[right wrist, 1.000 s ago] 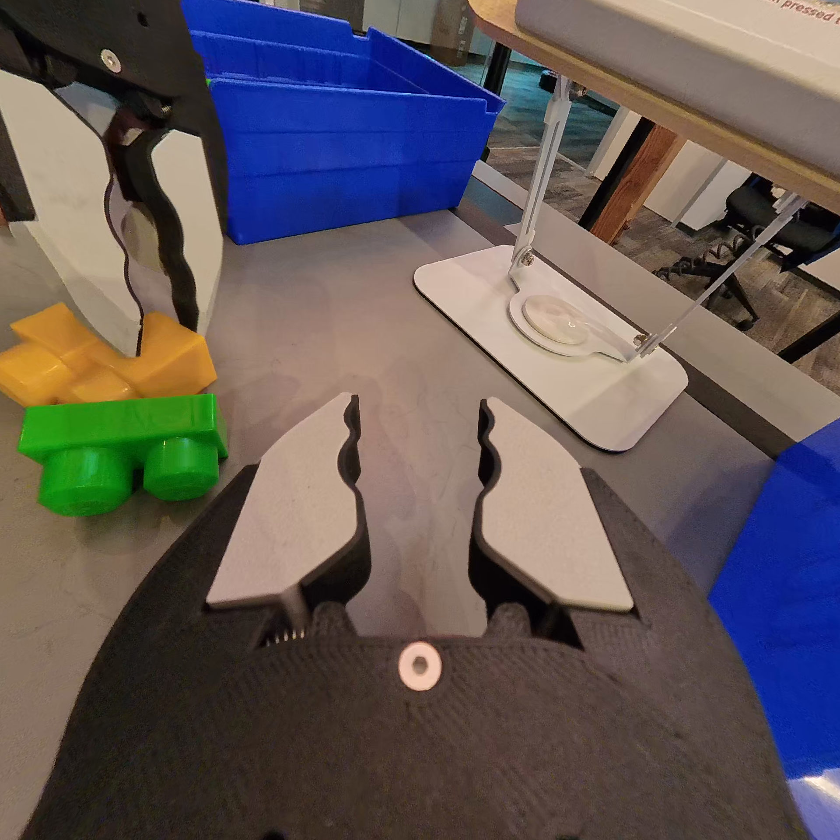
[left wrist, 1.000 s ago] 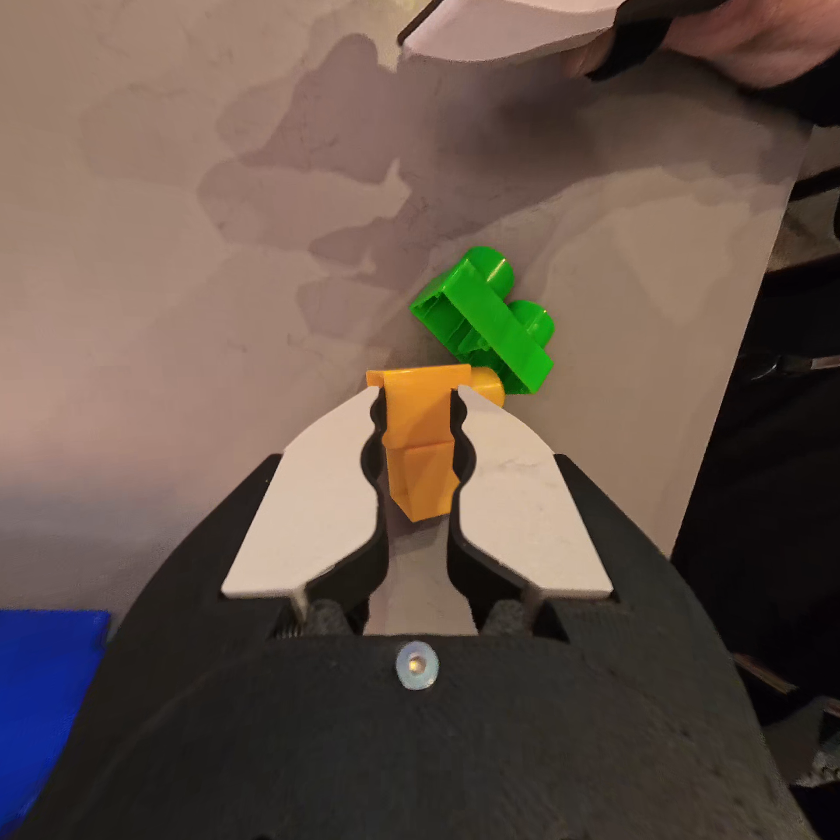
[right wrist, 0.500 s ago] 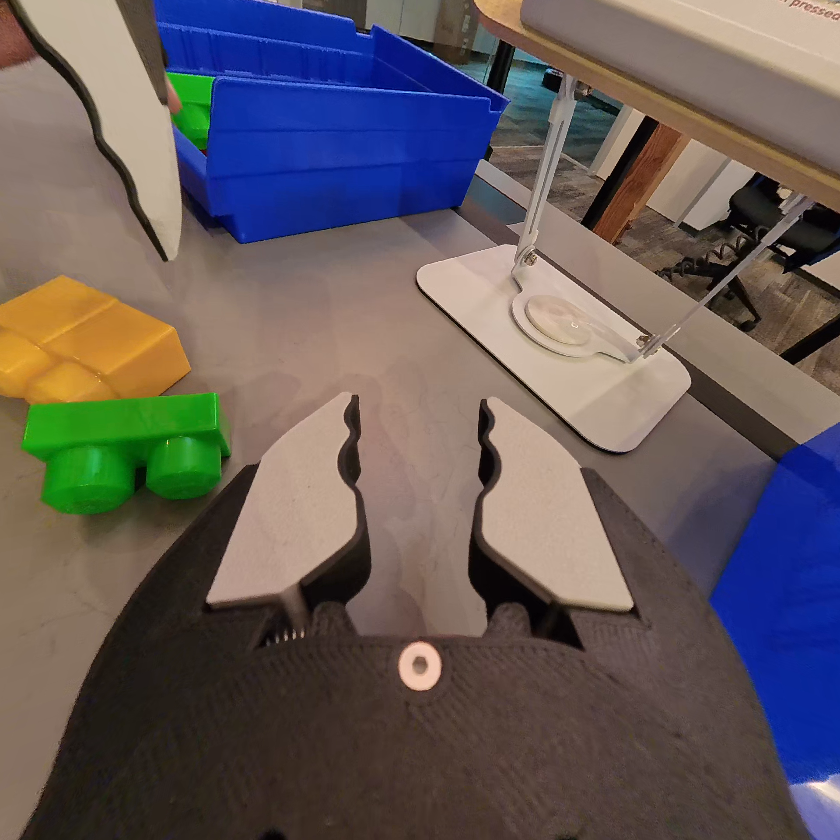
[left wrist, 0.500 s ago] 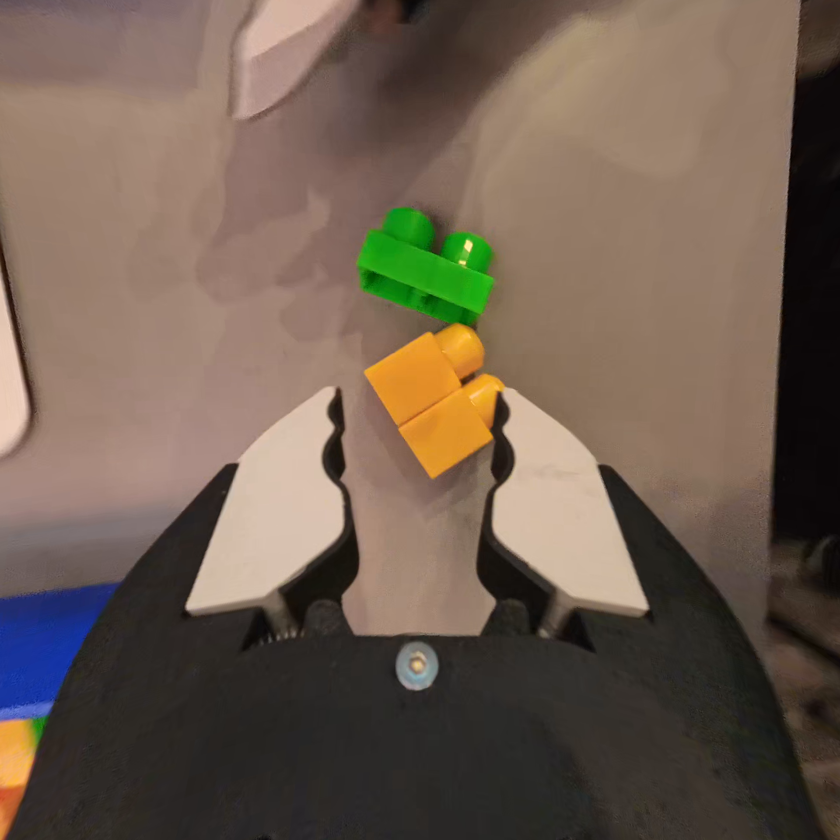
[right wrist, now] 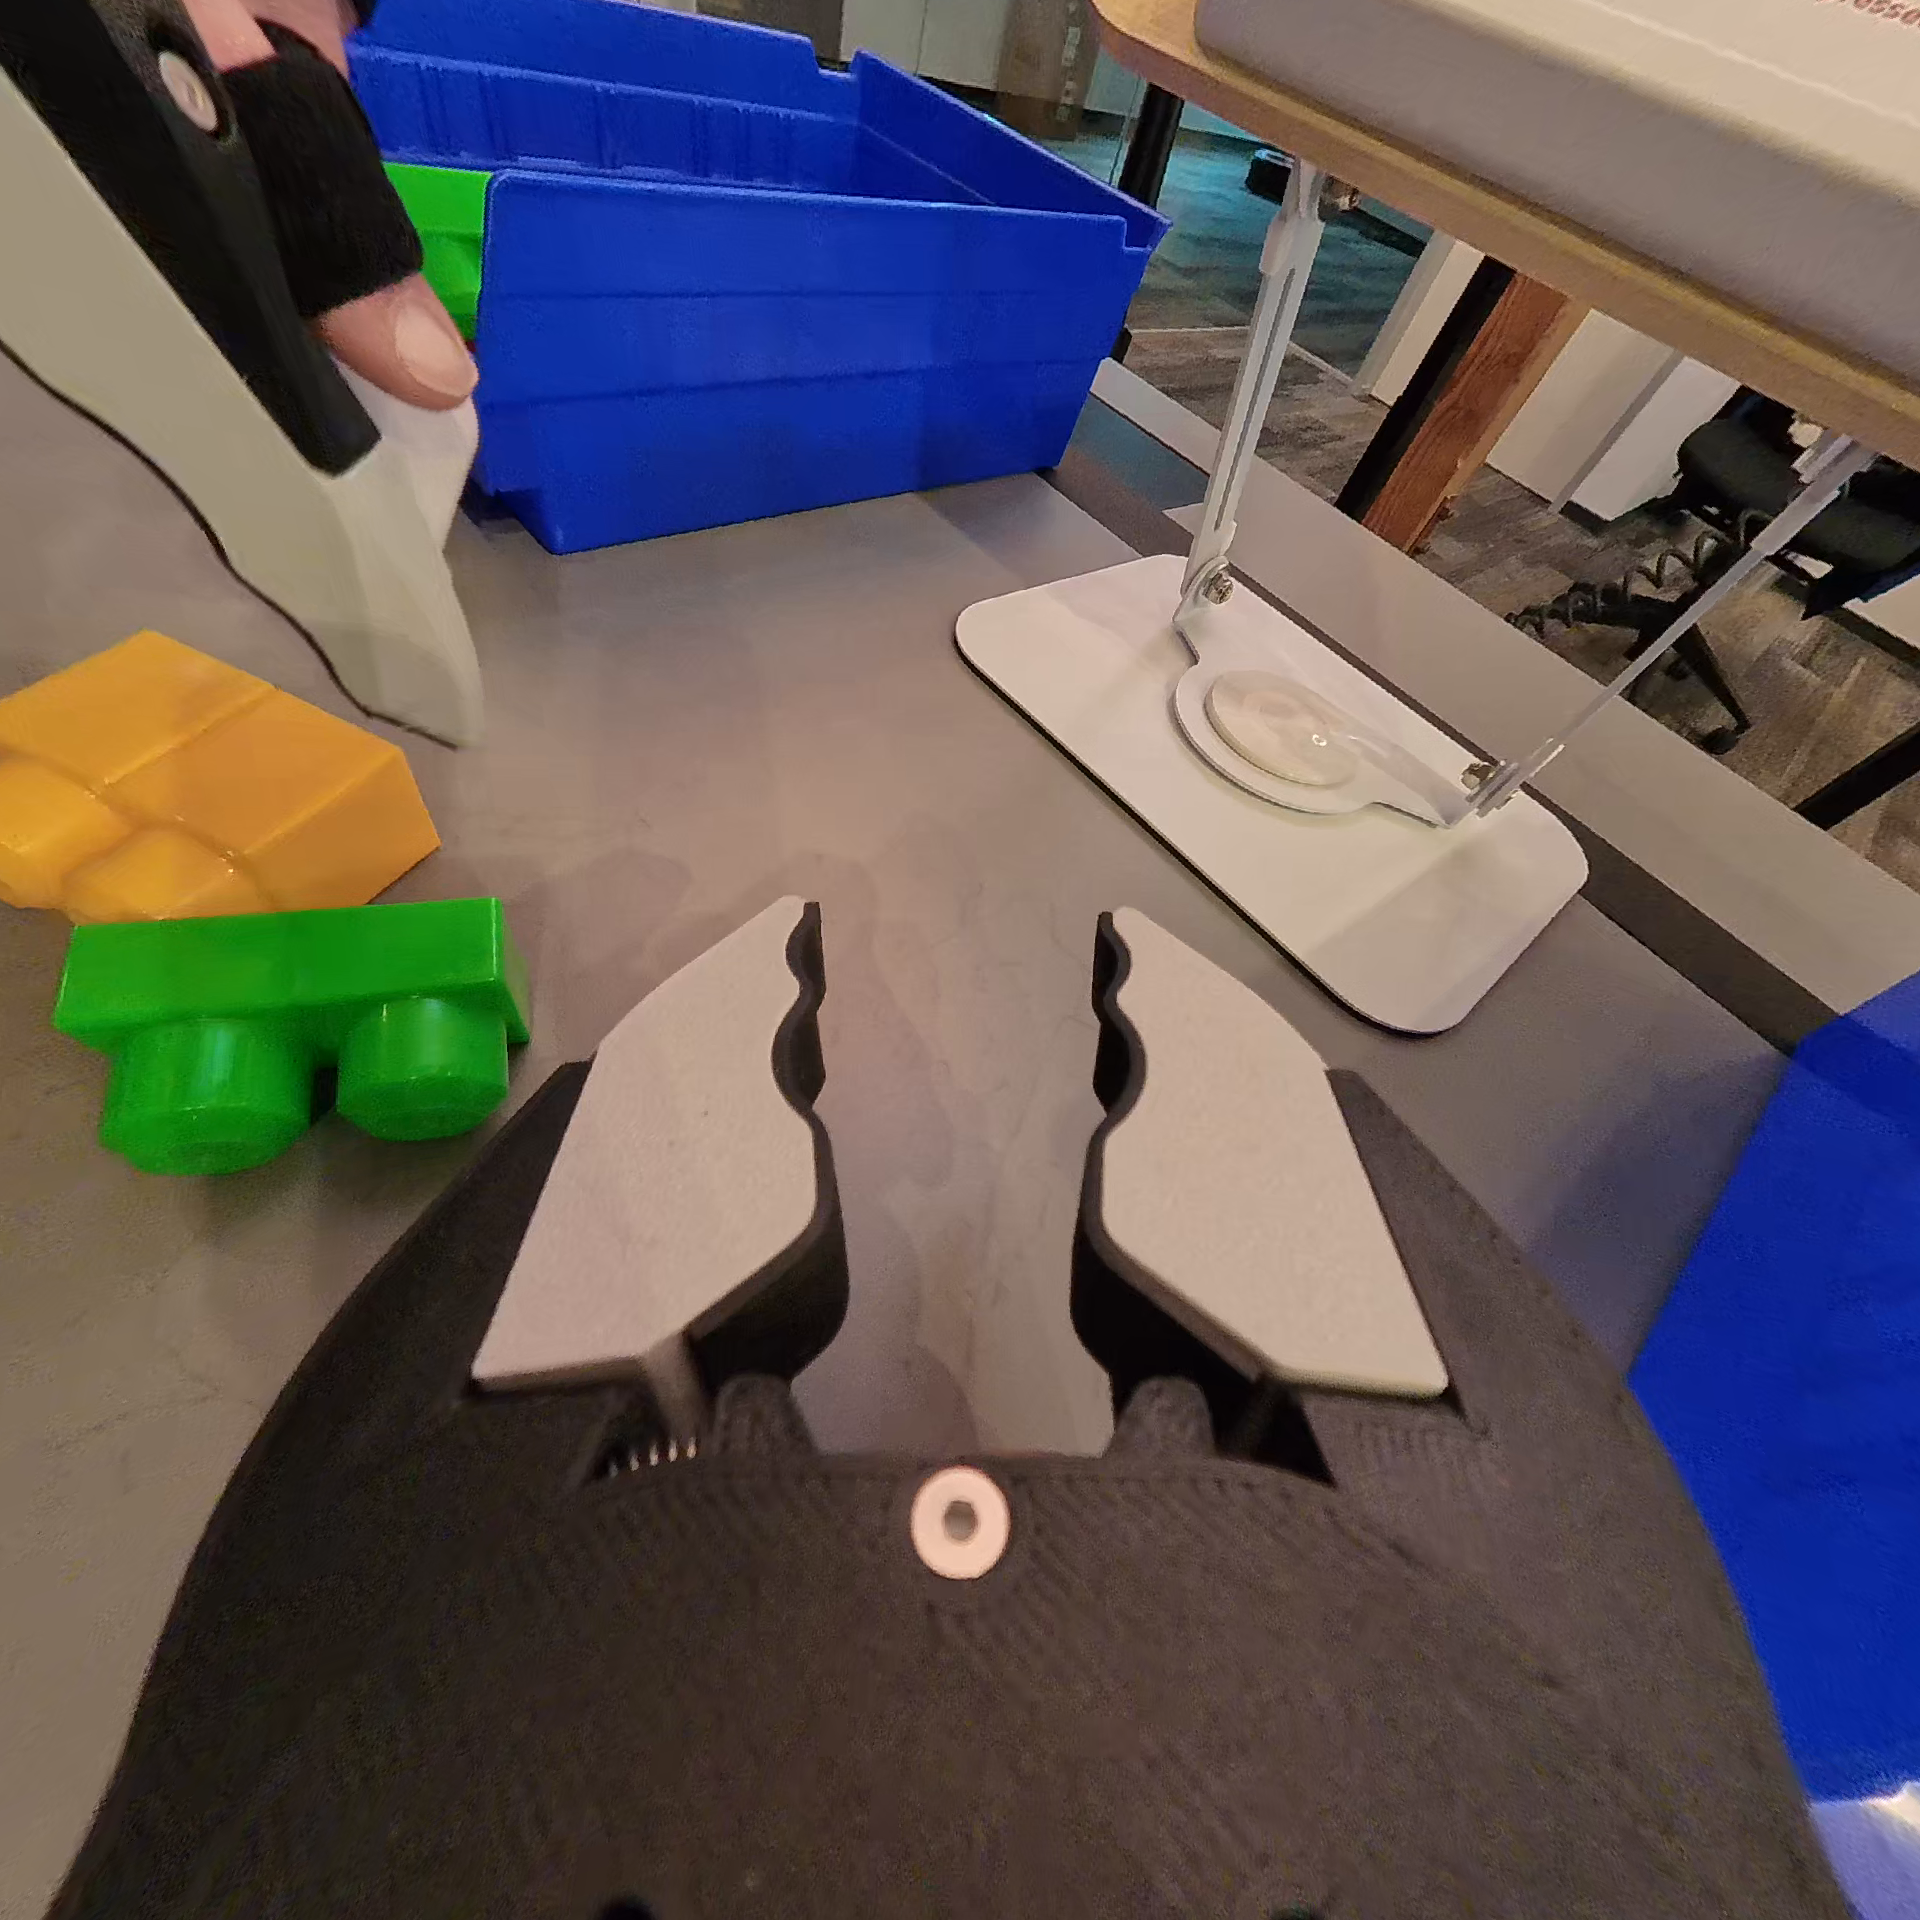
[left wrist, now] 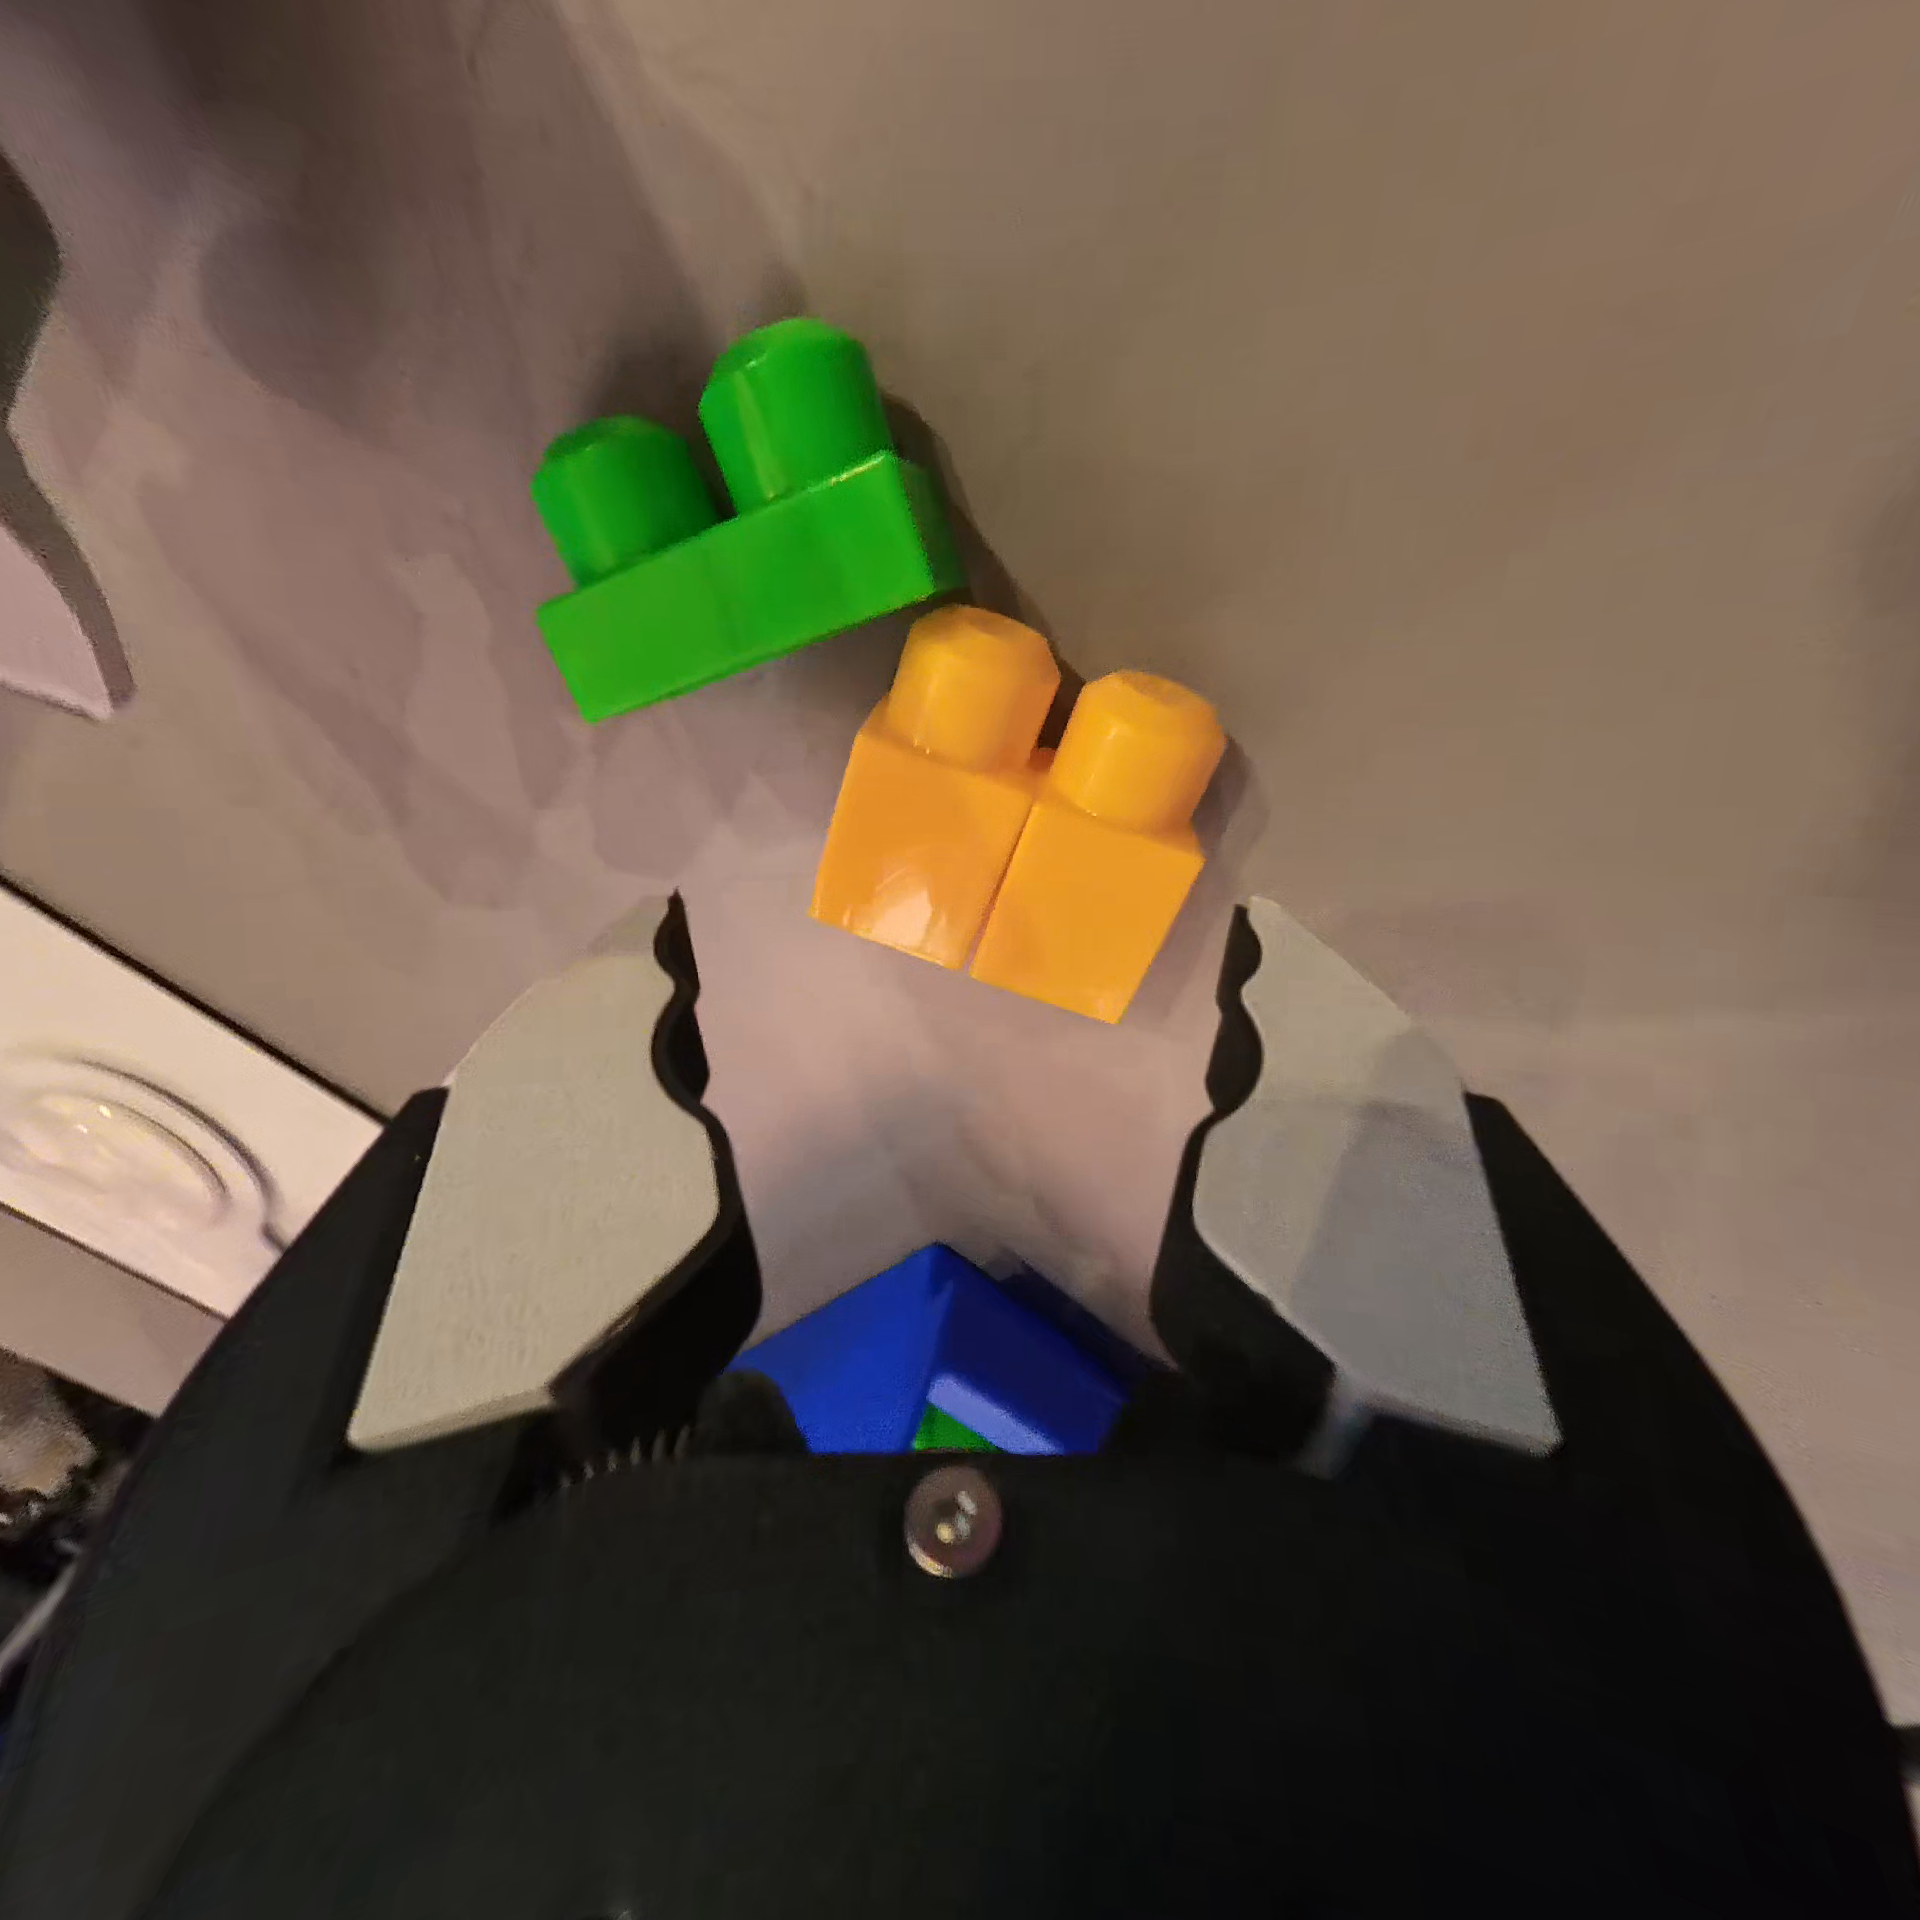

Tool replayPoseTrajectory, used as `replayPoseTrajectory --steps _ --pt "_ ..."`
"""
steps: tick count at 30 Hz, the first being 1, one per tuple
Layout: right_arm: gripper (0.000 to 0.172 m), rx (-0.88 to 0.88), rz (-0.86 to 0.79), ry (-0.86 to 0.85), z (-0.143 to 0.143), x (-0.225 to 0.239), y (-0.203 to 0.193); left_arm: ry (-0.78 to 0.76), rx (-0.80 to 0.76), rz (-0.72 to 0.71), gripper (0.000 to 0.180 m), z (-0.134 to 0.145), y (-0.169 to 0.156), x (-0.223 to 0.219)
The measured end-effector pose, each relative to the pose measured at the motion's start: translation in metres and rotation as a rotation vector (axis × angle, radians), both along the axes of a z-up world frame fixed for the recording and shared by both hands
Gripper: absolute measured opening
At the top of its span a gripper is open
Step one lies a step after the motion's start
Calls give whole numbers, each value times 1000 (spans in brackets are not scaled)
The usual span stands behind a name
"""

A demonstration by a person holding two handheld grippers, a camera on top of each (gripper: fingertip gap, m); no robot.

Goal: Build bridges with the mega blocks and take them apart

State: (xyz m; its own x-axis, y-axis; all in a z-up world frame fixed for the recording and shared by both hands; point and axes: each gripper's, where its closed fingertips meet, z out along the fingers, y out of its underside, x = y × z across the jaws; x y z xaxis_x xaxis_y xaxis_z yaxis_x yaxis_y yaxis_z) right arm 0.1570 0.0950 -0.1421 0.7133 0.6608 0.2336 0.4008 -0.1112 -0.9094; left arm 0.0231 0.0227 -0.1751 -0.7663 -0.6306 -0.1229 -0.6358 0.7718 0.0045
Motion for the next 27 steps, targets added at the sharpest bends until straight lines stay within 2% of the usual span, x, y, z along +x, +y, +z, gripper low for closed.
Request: replayPoseTrajectory --steps 5,9,13,16,21,27 --pt "50 -1 2 1 0 0 0 42 -26 -102 86 -6 1 -1" --pt "50 -1 6 -2 0 -1 -1 94 -47 -130 104 -15 3 -6" --pt "50 -5 6 0 -1 -1 0 118 -78 -131 115 -19 1 -6" --pt "50 -5 7 -1 -1 -1 -1 158 -64 -164 105 -28 0 -11" --pt "50 -5 11 -6 -1 -1 -1 111 -137 -149 77 -29 -5 -8" --pt "49 -3 12 -9 -2 -2 -1 85 -168 -86 75 -30 -6 -5"
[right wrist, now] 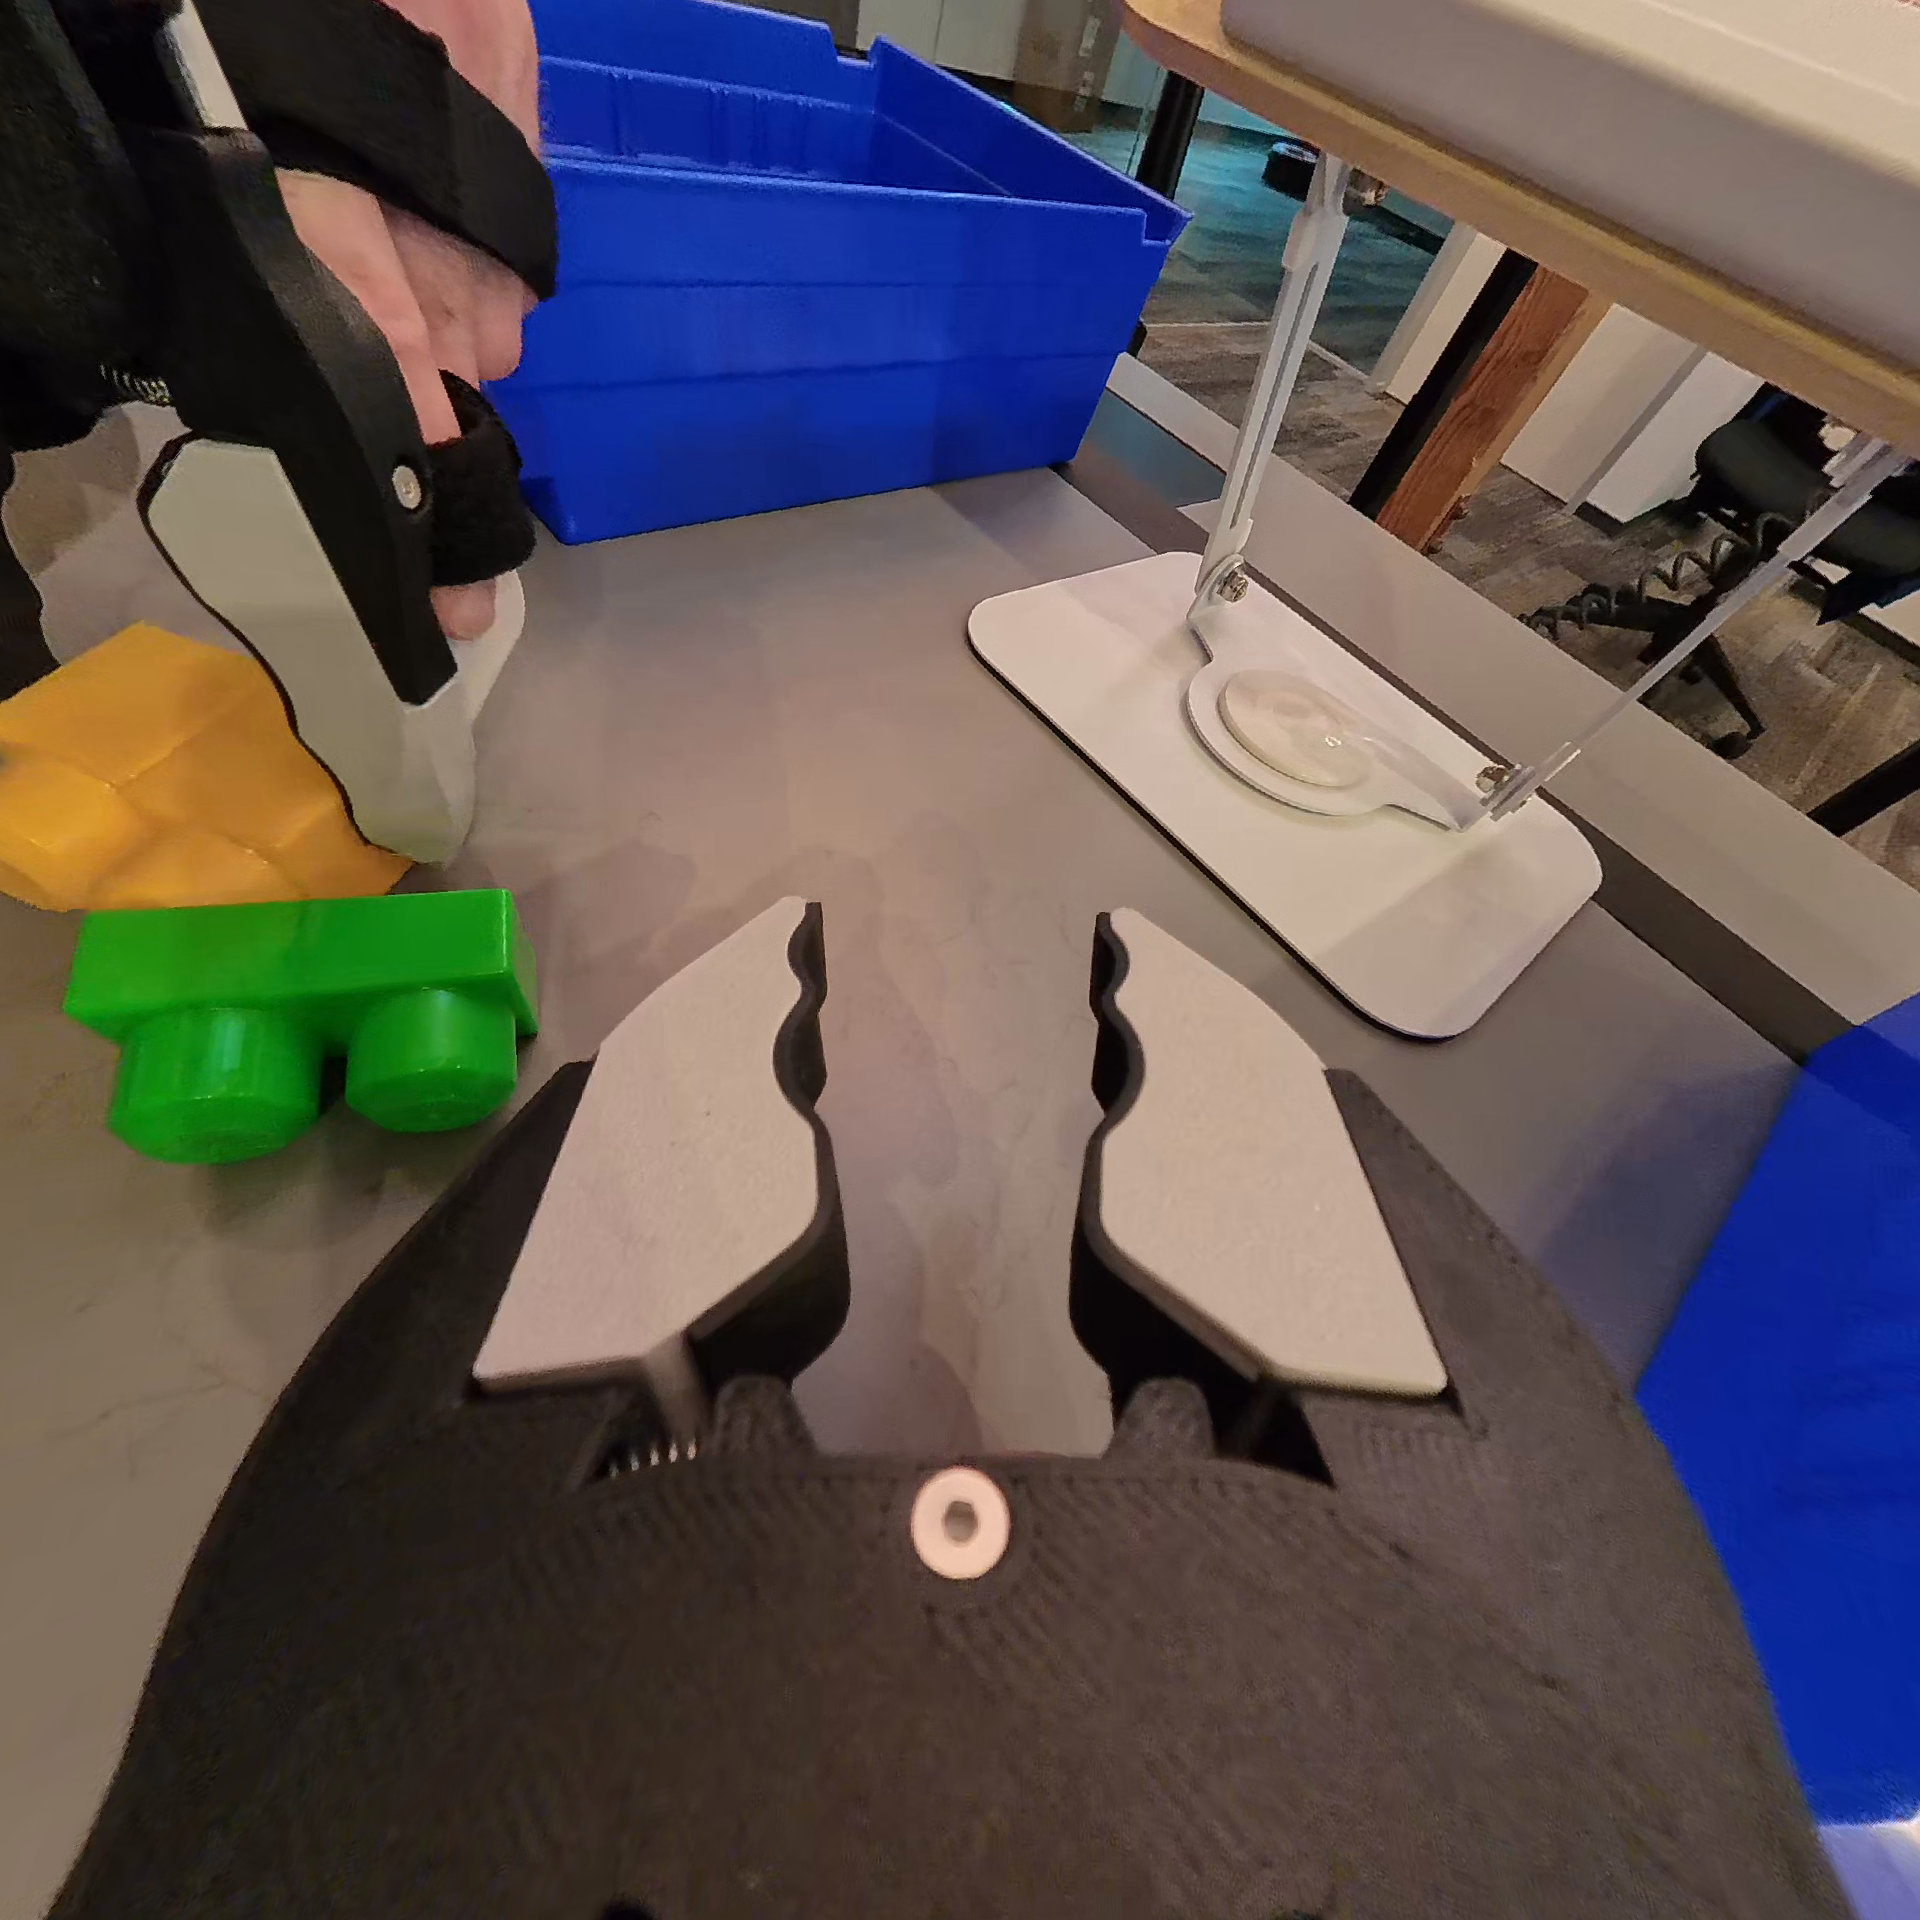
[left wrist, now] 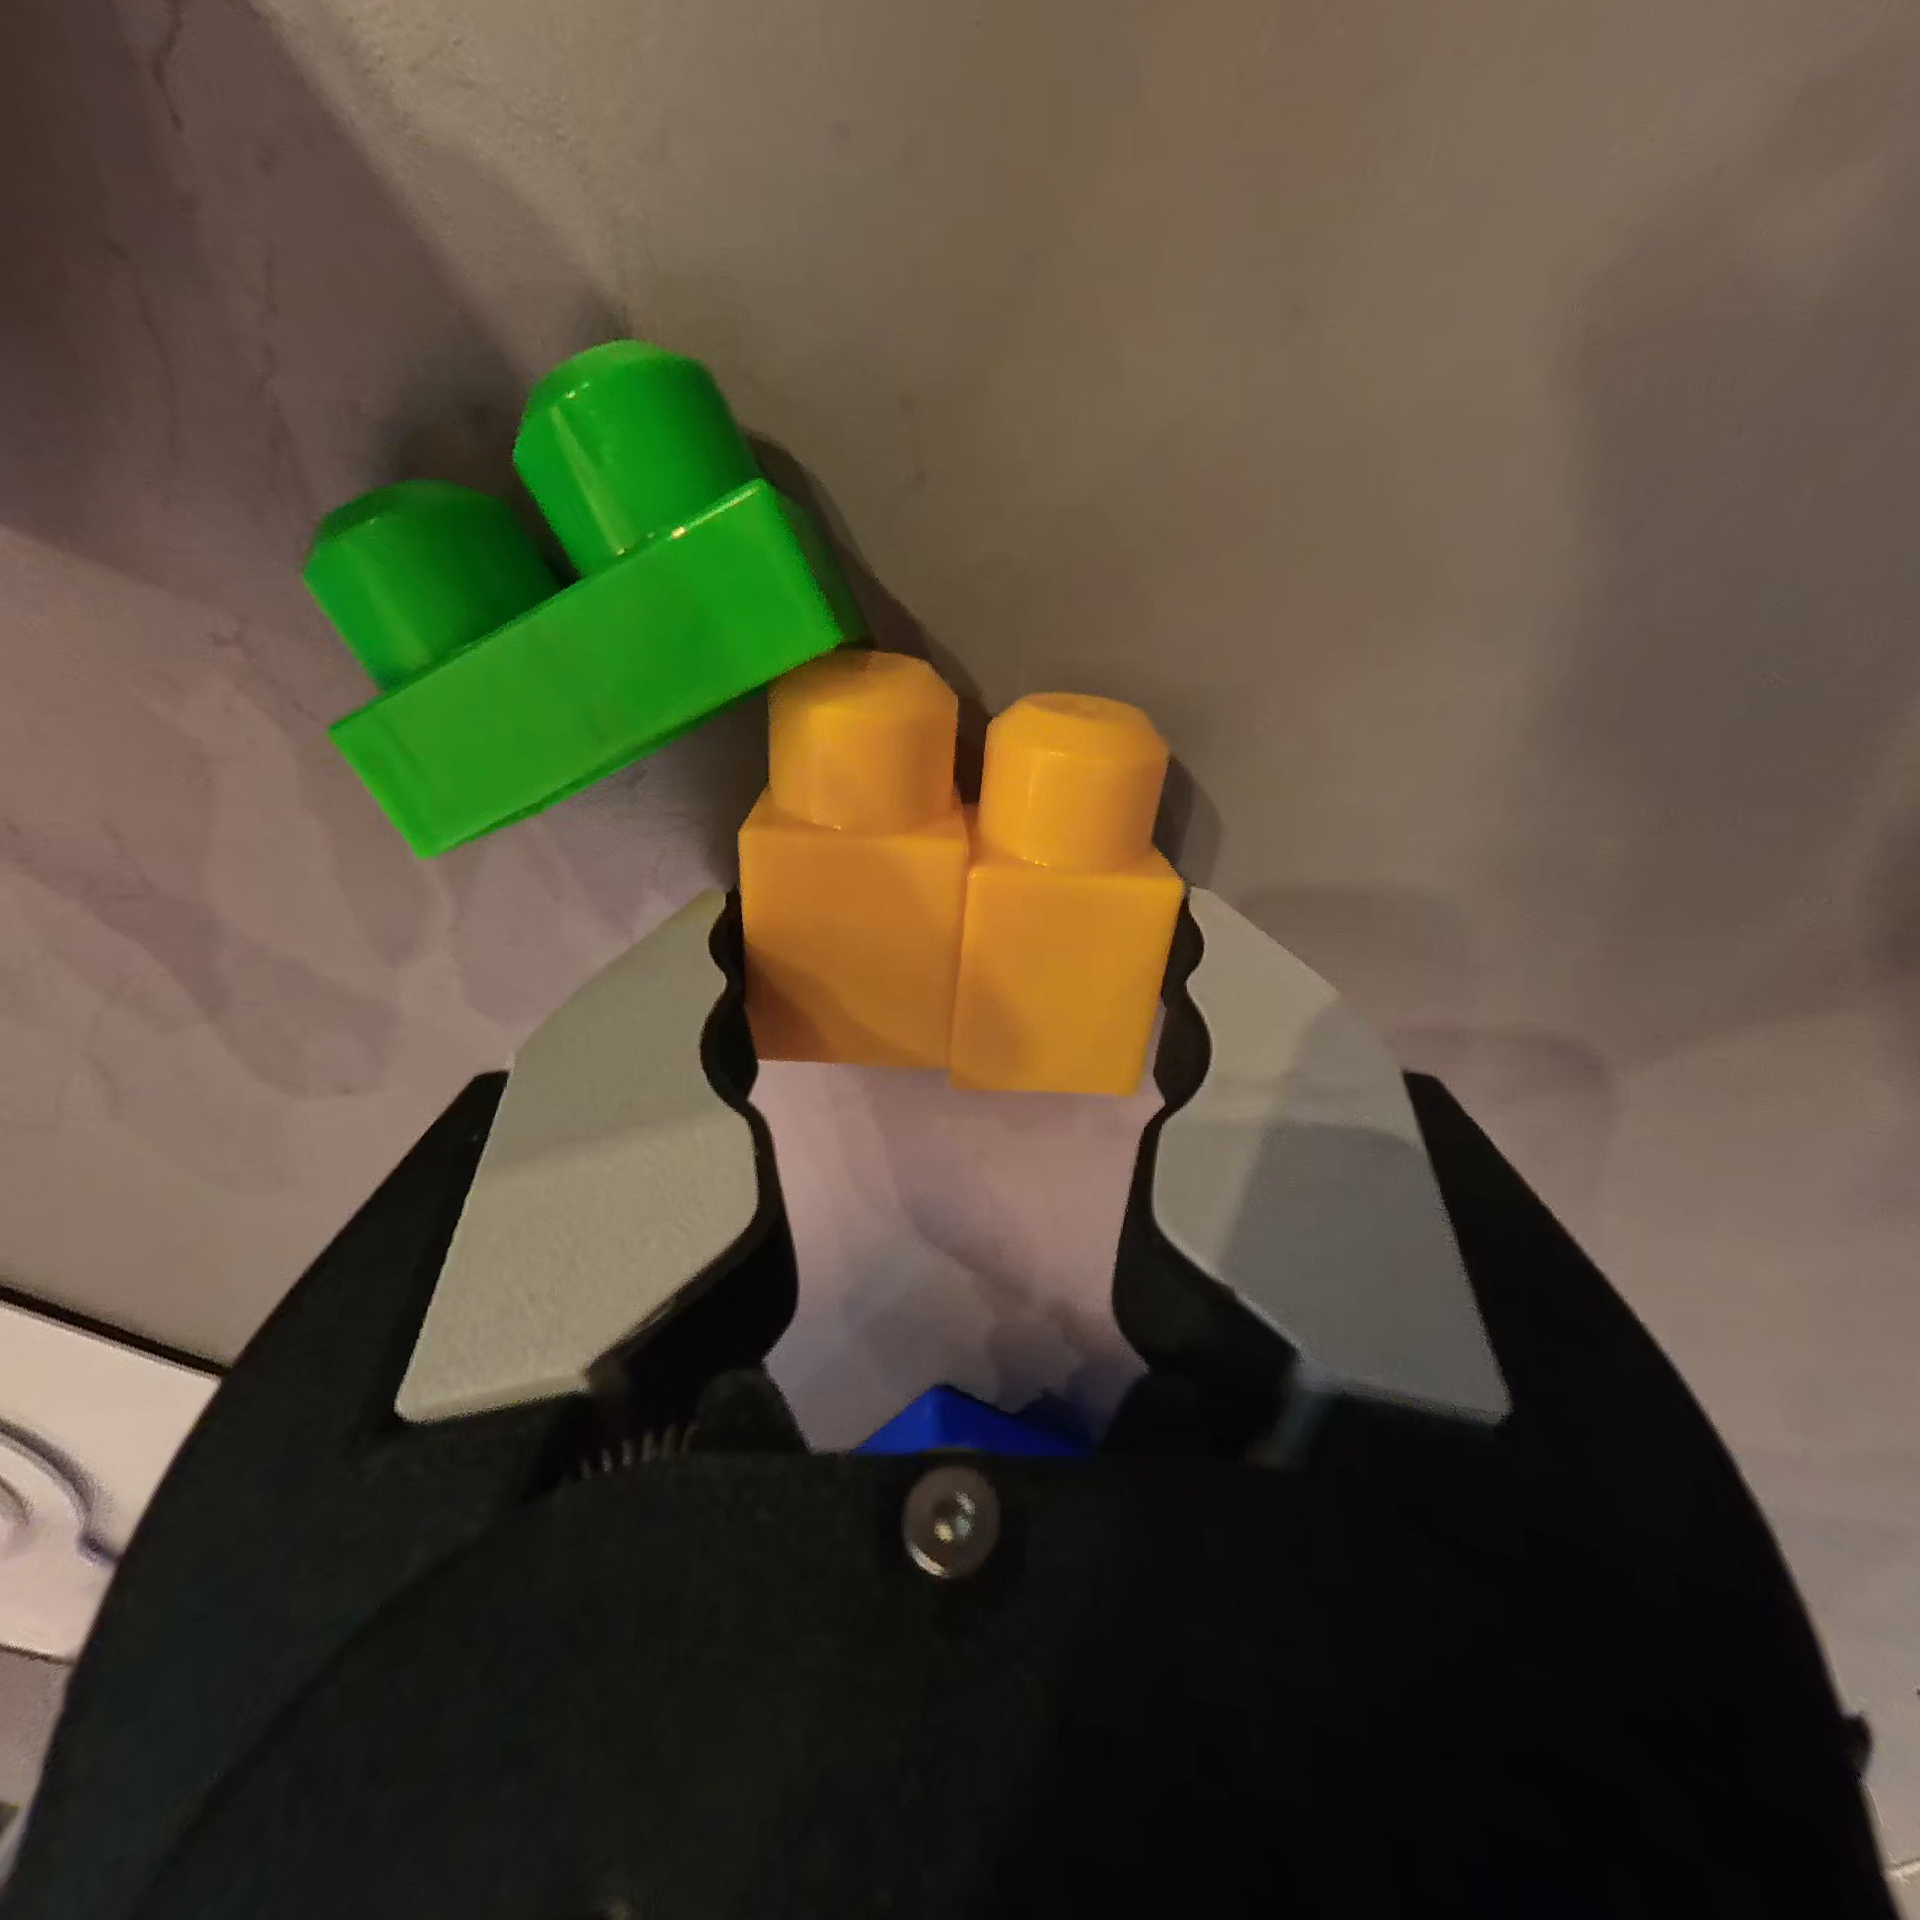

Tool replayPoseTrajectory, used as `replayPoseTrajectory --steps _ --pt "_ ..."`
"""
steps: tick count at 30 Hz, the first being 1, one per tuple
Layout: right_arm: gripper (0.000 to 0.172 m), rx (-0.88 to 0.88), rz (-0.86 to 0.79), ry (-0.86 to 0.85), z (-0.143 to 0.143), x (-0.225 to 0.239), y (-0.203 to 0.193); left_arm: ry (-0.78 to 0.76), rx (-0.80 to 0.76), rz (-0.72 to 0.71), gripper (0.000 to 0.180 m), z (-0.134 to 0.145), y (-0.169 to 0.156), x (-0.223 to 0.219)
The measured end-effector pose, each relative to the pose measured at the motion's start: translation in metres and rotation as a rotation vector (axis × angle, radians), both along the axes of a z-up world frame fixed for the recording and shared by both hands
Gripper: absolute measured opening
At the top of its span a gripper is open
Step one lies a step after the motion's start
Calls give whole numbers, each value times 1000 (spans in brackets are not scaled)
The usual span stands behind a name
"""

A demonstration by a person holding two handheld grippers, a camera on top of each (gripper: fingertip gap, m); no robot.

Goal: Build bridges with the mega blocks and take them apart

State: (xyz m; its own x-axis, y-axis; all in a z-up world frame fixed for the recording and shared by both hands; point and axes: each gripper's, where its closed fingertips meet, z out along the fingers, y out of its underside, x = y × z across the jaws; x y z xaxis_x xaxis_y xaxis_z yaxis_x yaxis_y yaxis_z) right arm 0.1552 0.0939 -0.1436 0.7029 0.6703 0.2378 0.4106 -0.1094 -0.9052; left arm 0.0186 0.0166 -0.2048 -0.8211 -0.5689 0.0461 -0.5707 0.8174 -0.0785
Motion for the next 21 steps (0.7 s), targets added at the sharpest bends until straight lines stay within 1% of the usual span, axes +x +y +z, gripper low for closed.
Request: replayPoseTrajectory --steps 3,6,9,11,14,16,19,21 --pt "49 1 0 0 0 0 0 -11 -18 89 75 0 0 1" --pt "49 3 1 1 1 0 0 -32 -38 219 75 0 -2 3" --pt "49 3 1 1 0 0 -1 -60 -65 395 75 0 -6 5" --pt "49 2 2 1 0 0 -1 -70 -44 527 75 0 -3 3" --pt "49 2 2 -1 0 -1 -1 -92 -51 664 75 0 -10 1" --pt "49 2 2 -1 0 0 -1 -79 -84 766 75 0 -16 -2" --pt "49 2 2 -3 0 -1 -1 -90 -83 817 79 -3 -20 -7" --pt "49 2 1 -4 0 -1 -1 -83 -81 821 90 -4 -22 -11"
